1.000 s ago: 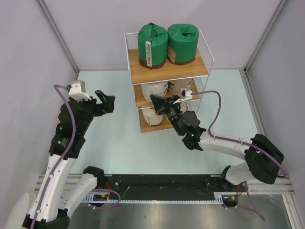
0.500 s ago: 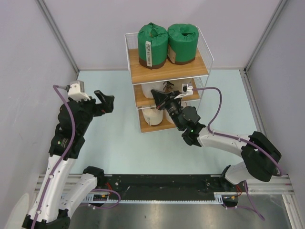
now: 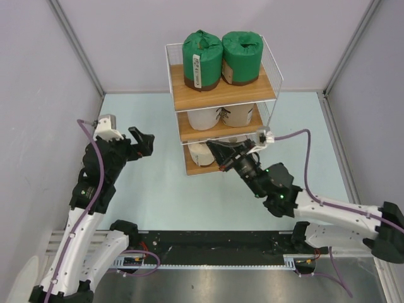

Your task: Place and organize the paper towels onto the shelf

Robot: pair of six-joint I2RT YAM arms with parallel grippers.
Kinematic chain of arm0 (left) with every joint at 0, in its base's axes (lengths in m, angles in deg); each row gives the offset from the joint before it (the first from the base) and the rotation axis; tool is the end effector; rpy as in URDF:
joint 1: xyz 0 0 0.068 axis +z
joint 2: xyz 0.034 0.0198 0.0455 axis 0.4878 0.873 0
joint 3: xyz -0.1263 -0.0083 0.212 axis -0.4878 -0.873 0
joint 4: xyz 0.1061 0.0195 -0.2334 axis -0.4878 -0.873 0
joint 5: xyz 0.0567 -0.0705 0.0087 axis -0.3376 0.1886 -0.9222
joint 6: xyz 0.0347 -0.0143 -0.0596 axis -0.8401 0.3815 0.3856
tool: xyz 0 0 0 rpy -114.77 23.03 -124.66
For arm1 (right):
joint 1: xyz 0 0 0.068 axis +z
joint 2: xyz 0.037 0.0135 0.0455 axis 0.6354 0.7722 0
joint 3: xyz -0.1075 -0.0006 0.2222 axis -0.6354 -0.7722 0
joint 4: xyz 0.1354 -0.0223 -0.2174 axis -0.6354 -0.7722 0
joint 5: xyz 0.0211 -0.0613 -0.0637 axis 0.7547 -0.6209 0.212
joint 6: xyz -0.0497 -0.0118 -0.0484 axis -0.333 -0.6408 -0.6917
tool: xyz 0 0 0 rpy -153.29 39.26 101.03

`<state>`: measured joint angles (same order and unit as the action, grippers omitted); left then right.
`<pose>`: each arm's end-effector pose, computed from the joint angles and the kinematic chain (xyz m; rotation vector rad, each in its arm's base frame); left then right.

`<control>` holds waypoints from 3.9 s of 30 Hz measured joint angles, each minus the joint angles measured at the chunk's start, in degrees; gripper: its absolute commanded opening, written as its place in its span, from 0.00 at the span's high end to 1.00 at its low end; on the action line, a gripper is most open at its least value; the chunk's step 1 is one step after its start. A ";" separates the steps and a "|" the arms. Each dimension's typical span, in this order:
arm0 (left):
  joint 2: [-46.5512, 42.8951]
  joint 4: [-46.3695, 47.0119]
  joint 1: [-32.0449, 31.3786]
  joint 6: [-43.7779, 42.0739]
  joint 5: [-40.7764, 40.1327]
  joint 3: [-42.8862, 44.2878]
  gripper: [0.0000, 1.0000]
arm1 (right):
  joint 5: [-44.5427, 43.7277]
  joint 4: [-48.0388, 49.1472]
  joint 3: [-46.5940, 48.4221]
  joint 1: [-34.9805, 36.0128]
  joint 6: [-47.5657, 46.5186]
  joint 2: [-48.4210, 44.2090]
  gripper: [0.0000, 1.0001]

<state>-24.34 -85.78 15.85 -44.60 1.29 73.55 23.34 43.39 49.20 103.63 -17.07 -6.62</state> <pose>0.1806 -0.0397 0.3529 -0.1760 1.7649 -0.4026 0.1399 0.2406 0.3474 -0.0667 1.3069 1.1532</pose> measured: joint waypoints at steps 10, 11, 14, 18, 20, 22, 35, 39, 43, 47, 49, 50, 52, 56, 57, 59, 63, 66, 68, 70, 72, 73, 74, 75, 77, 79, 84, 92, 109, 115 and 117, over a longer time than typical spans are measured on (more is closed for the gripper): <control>4.44 7.28 3.17 9.68 8.15 -15.13 0.43 | -10.03 -14.62 -10.32 3.58 -0.04 -21.18 1.00; 6.23 8.92 3.93 10.75 9.73 -16.13 0.50 | -10.56 -15.80 -10.78 3.80 0.11 -22.36 1.00; 11.26 13.68 5.79 12.96 14.27 -18.03 0.97 | -12.52 -20.22 -12.96 4.24 0.83 -27.06 1.00; 16.44 20.52 6.14 13.86 18.32 -17.86 1.00 | -14.12 -24.30 -14.78 4.33 2.08 -31.08 1.00; 19.15 22.16 6.14 13.86 19.02 -17.59 1.00 | -14.58 -25.92 -15.43 4.33 2.82 -32.61 1.00; 21.81 24.09 6.14 13.84 19.98 -17.11 1.00 | -15.28 -27.32 -16.04 4.33 3.37 -34.14 1.00; 31.17 31.17 2.64 13.64 23.50 -13.22 1.00 | -16.61 -31.47 -17.11 4.37 5.31 -35.63 1.00; 33.20 32.59 1.70 13.35 24.09 -11.54 1.00 | -16.90 -32.44 -17.88 4.37 5.86 -35.85 1.00; 35.52 32.50 -0.02 12.63 24.22 -10.45 1.00 | -17.07 -33.07 -18.18 4.37 6.01 -36.30 1.00; 37.79 32.33 -2.03 11.87 23.80 -9.97 1.00 | -17.25 -33.14 -18.23 4.37 6.01 -36.76 1.00; 38.47 32.11 -2.64 11.76 23.58 -9.97 1.00 | -17.40 -33.18 -18.23 4.37 6.01 -37.05 1.00; 38.73 32.11 -2.93 11.74 23.30 -9.97 1.00 | -17.51 -33.22 -18.23 4.37 6.01 -37.11 1.00; 39.12 32.11 -3.39 11.65 22.99 -9.97 1.00 | -17.66 -33.42 -18.25 4.37 6.01 -37.27 1.00; 40.19 32.15 -4.66 11.26 22.75 -9.97 1.00 | -17.92 -33.53 -18.45 4.37 6.34 -37.94 1.00; 40.72 32.15 -5.03 11.26 22.75 -9.97 1.00 | -18.01 -33.57 -18.58 4.37 6.45 -38.27 1.00; 41.66 32.13 -5.53 11.26 22.75 -9.92 1.00 | -18.08 -33.75 -18.69 4.37 6.58 -38.66 1.00; 43.65 32.11 -6.47 11.26 22.49 -9.53 1.00 | -18.12 -34.01 -18.93 4.37 6.88 -39.71 1.00; 44.11 31.93 -6.80 11.23 21.84 -9.11 1.00 | -18.18 -34.49 -18.99 4.37 7.04 -40.57 1.00; 44.22 31.91 -7.06 11.23 21.46 -8.79 1.00 | -18.29 -35.08 -18.99 4.37 7.06 -41.22 1.00; 44.33 31.87 -7.28 11.23 21.29 -8.44 1.00 | -18.45 -35.67 -18.99 4.37 7.10 -41.75 1.00; 44.48 31.89 -7.61 11.23 21.31 -8.02 1.00 | -18.51 -36.26 -18.99 4.37 7.28 -42.14 1.00; 44.54 31.91 -7.85 11.26 21.33 -7.85 1.00 | -18.51 -36.57 -18.99 4.37 7.39 -42.32 1.00; 44.65 31.93 -8.09 11.26 21.33 -7.74 1.00 | -18.53 -36.76 -18.99 4.37 7.48 -42.45 1.00; 44.81 31.98 -8.33 11.26 21.35 -7.67 1.00 | -18.53 -36.98 -18.99 4.37 7.52 -42.60 1.00; 45.18 31.95 -8.66 11.26 21.33 -7.54 1.00 | -18.56 -37.33 -18.99 4.37 7.58 -42.84 1.00; 45.57 32.15 -8.72 11.28 21.29 -7.39 0.99 | -18.62 -37.59 -19.02 4.37 7.76 -43.10 1.00; 45.94 32.57 -8.85 11.32 21.29 -7.04 1.00 | -18.78 -38.16 -19.04 4.37 7.96 -43.65 1.00; 46.14 32.50 -8.87 11.28 21.09 -6.80 1.00 | -19.34 -38.75 -19.12 4.37 8.00 -43.80 1.00; 42.80 23.67 -9.14 8.44 16.74 -4.07 0.99 | -20.22 -40.39 -19.21 4.37 8.02 -45.46 1.00; 37.55 18.99 -8.61 7.17 11.98 -3.39 0.99 | -21.00 -42.01 -19.21 4.37 7.76 -48.02 1.00; 32.83 15.43 -8.28 6.36 9.20 -3.39 0.96 | -21.68 -43.91 -19.19 4.37 7.43 -50.27 1.00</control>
<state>8.49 -70.35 7.57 -38.24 10.49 70.17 1.66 -0.52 30.01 108.00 -9.64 -56.89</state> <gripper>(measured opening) 0.005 0.008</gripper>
